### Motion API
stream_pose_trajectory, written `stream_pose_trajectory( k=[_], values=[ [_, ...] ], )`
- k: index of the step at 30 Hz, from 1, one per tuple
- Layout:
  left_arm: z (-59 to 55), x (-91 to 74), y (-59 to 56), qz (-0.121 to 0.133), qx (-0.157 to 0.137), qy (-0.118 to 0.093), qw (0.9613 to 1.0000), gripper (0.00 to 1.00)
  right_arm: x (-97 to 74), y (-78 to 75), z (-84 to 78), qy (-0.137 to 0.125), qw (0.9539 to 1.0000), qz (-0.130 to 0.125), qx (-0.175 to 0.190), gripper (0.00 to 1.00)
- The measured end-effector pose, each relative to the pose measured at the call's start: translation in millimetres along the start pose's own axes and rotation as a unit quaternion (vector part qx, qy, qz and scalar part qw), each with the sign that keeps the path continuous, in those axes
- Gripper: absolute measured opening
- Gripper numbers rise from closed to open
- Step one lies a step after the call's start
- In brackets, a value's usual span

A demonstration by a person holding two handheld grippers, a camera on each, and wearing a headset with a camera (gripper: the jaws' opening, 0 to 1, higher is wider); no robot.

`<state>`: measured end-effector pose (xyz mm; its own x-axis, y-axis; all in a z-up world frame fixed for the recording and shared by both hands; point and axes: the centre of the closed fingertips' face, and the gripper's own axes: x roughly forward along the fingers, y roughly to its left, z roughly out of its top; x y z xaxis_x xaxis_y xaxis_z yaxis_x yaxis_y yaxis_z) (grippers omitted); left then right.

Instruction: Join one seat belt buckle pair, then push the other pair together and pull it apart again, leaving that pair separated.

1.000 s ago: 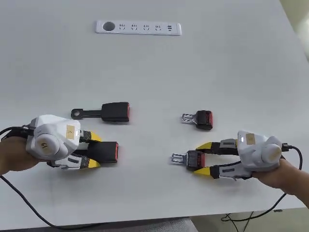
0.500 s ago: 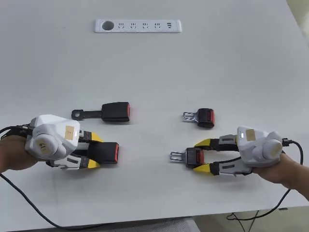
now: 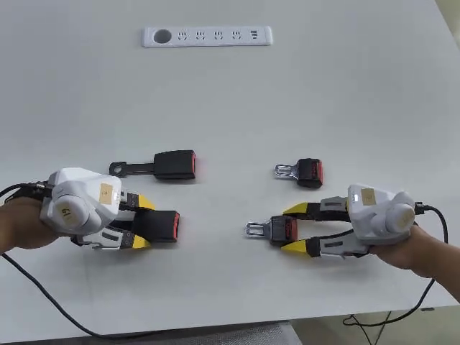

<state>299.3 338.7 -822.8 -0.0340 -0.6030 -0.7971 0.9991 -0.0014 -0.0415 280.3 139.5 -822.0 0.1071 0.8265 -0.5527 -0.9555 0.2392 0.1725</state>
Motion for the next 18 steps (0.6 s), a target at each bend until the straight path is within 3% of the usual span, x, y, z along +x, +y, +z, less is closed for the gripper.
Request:
stream_pose_trajectory(
  k=[18],
  values=[
    [-0.2, 0.1, -1.0, 0.002, -0.008, 0.002, 1.0000, 0.35, 35.5, 10.3, 26.7, -0.038, 0.9992, 0.011, 0.006, 0.36]
  ],
)
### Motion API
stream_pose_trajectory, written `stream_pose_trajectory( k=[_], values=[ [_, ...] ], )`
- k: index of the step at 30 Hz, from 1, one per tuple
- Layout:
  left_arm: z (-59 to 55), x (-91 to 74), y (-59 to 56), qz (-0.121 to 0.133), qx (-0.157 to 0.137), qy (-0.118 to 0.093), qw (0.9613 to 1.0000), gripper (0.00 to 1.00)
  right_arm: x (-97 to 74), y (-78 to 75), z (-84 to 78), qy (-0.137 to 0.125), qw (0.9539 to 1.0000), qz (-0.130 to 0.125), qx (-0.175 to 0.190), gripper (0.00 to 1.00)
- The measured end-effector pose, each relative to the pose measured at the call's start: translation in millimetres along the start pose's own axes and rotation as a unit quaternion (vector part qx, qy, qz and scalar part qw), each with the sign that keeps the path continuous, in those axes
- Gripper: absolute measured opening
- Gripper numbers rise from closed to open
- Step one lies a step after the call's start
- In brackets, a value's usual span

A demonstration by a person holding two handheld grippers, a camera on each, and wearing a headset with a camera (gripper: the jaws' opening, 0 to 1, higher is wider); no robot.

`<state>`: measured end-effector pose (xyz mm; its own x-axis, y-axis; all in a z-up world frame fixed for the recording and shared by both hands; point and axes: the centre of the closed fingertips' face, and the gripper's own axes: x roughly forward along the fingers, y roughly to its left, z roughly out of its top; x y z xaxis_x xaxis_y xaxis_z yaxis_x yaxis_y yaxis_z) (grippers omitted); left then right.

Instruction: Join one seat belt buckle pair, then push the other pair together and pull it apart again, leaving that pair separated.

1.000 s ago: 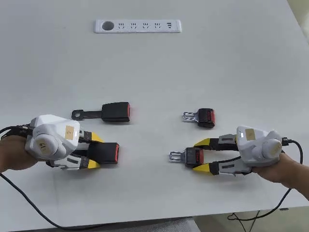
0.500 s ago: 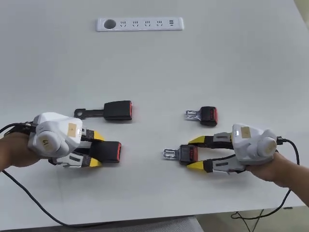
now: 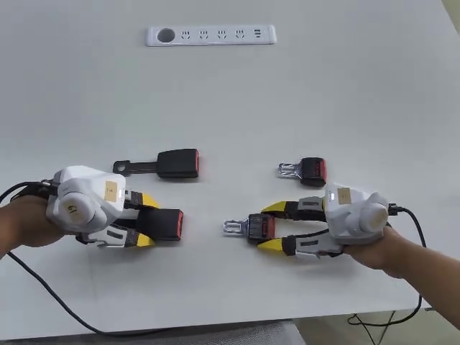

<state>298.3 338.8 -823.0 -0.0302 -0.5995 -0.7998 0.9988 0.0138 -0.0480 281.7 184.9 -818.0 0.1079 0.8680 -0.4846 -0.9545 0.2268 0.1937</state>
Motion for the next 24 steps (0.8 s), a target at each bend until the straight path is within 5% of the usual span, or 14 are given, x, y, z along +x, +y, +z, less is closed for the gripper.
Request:
stream_pose_trajectory(
  k=[24],
  values=[
    [-2.9, 0.1, 1.1, 0.002, 0.000, 0.003, 1.0000, 0.35, 62.9, -1.4, 29.6, -0.005, 0.9999, 0.007, 0.006, 0.36]
  ],
)
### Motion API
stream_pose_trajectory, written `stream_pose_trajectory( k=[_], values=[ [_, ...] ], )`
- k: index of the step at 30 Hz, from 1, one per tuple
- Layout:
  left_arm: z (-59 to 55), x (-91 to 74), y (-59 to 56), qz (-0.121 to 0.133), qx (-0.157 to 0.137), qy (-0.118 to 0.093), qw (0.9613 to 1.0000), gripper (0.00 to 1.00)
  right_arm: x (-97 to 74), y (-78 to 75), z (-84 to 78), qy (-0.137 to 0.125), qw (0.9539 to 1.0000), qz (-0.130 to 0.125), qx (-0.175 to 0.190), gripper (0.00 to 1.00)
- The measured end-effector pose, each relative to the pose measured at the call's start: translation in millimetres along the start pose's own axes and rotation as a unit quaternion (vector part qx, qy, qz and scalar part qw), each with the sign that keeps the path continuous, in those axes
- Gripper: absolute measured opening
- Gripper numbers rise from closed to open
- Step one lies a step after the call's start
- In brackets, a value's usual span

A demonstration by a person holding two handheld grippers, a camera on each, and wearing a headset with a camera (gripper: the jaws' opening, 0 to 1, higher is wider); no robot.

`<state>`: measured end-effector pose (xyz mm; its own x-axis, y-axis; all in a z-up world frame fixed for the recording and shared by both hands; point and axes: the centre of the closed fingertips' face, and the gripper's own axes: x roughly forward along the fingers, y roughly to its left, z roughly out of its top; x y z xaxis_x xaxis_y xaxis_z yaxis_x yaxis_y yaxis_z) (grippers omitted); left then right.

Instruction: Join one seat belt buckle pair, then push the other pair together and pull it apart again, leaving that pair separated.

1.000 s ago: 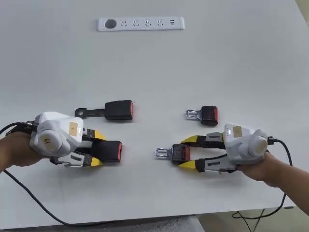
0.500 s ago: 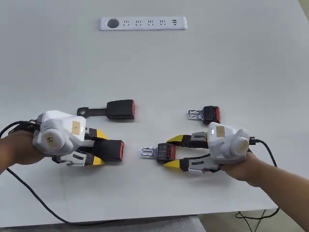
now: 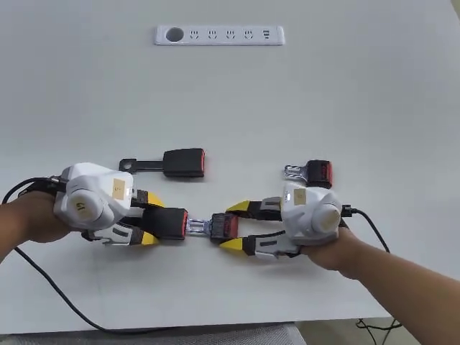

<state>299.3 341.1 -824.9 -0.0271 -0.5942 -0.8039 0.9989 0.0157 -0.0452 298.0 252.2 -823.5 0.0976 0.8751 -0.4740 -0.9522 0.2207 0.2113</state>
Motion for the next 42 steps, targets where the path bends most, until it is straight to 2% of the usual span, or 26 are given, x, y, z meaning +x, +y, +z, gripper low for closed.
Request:
stream_pose_trajectory(
  k=[9, 12, 32, 42],
  values=[
    [1.7, -0.5, -0.9, 0.000, 0.002, 0.001, 1.0000, 0.35, 21.0, 0.7, 8.8, 0.004, 0.9999, 0.001, -0.011, 0.36],
    [2.1, -0.7, -0.8, 0.000, 0.003, 0.000, 1.0000, 0.35, 17.4, 2.2, 7.4, 0.006, 0.9999, 0.003, -0.012, 0.36],
    [2.4, -0.1, -0.9, 0.001, 0.009, 0.007, 0.9999, 0.34, 20.8, 4.8, 10.1, 0.022, 0.9996, 0.002, -0.017, 0.35],
    [1.9, 0.8, 0.2, -0.004, 0.015, 0.011, 0.9998, 0.34, 30.3, 6.3, 16.6, 0.027, 0.9995, -0.003, -0.015, 0.35]
  ],
)
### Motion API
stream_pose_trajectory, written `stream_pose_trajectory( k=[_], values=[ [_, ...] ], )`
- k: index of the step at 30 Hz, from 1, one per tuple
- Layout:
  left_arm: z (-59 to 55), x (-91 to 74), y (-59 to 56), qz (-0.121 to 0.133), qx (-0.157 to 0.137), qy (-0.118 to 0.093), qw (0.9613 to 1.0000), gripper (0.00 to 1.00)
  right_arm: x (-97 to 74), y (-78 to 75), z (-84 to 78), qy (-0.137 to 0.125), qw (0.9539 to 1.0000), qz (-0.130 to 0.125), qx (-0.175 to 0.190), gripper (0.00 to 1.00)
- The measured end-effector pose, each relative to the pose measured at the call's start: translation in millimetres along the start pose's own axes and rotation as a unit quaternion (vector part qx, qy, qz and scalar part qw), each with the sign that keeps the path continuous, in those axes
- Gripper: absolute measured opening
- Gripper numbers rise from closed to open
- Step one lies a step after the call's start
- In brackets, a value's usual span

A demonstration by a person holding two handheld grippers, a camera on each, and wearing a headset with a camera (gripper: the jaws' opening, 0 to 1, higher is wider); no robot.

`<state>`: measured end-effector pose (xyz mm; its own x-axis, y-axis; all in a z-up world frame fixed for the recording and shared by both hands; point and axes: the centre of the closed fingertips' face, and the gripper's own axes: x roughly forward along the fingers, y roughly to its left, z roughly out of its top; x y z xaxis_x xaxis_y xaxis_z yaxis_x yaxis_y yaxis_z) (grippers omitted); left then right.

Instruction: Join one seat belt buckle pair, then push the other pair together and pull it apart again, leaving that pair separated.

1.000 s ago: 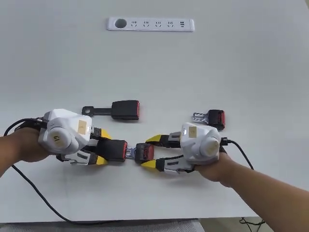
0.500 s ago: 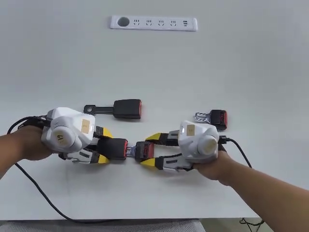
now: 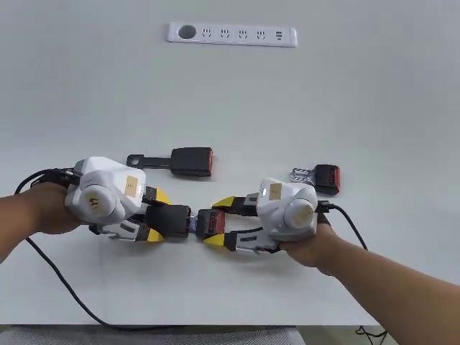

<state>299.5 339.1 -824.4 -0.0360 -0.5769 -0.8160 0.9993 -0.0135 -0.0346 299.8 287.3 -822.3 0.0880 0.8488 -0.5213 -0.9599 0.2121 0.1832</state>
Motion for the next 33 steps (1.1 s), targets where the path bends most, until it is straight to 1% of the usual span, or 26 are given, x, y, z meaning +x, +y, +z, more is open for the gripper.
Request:
stream_pose_trajectory(
  k=[7, 9, 11, 13, 22, 33],
  values=[
    [-1.9, 0.7, 0.7, -0.002, 0.002, 0.001, 1.0000, 0.34, 3.3, -0.4, 1.9, 0.003, 1.0000, -0.004, 0.000, 0.35],
    [-1.7, 0.7, 1.3, -0.002, 0.004, -0.001, 1.0000, 0.34, 5.6, -0.2, 4.4, 0.007, 1.0000, -0.006, 0.002, 0.36],
    [-1.1, 0.3, 1.2, -0.001, 0.004, 0.000, 1.0000, 0.34, 6.0, -0.7, 8.5, 0.008, 1.0000, -0.002, -0.001, 0.36],
    [-1.0, 0.2, 1.0, -0.001, 0.003, 0.000, 1.0000, 0.34, 3.5, -1.2, 8.3, 0.009, 1.0000, -0.002, -0.002, 0.36],
    [-2.3, -0.3, 0.1, -0.002, 0.004, 0.000, 1.0000, 0.34, 4.2, -0.5, 4.2, 0.014, 0.9999, -0.006, -0.004, 0.36],
    [-2.2, -0.7, -1.8, -0.003, 0.003, -0.006, 1.0000, 0.35, 2.6, 0.8, 2.2, 0.022, 0.9996, -0.007, -0.014, 0.36]
  ],
)
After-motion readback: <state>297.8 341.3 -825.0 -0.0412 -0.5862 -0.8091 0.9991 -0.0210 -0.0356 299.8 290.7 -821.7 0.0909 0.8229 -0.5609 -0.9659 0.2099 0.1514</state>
